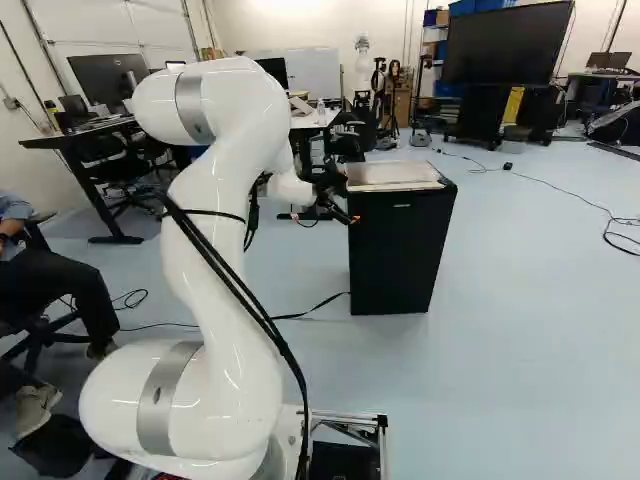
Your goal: Open the fridge door
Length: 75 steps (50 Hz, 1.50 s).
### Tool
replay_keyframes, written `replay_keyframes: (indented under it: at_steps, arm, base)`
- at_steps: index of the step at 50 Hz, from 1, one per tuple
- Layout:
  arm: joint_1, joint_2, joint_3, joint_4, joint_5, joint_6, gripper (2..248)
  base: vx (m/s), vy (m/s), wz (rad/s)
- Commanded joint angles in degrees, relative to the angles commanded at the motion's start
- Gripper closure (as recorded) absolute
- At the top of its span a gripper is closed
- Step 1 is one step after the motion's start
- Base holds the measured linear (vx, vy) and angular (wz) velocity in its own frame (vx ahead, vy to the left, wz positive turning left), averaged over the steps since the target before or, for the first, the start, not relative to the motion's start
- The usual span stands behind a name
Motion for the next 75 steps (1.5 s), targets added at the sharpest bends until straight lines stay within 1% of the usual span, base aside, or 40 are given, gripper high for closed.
replay_keyframes:
  at_steps: [12, 21, 30, 40, 75]
  arm:
    - [-0.83, -0.1, -0.15, 0.0, 0.0, 0.0, 3]
    - [-0.98, 0.01, 0.02, 0.05, 0.0, 0.0, 3]
    - [-1.23, 0.67, 1.02, 1.92, -0.04, 0.0, 3]
    - [-2.11, 2.1, 3.2, 6.95, -0.87, 0.0, 3]
    - [-6.2, 6.72, 10.39, 27.93, -5.69, 0.0, 3]
  base:
    - [0.0, 0.0, 0.0]
    - [0.0, 0.0, 0.0]
    - [0.0, 0.0, 0.0]
    - [0.0, 0.0, 0.0]
    - [0.0, 0.0, 0.0]
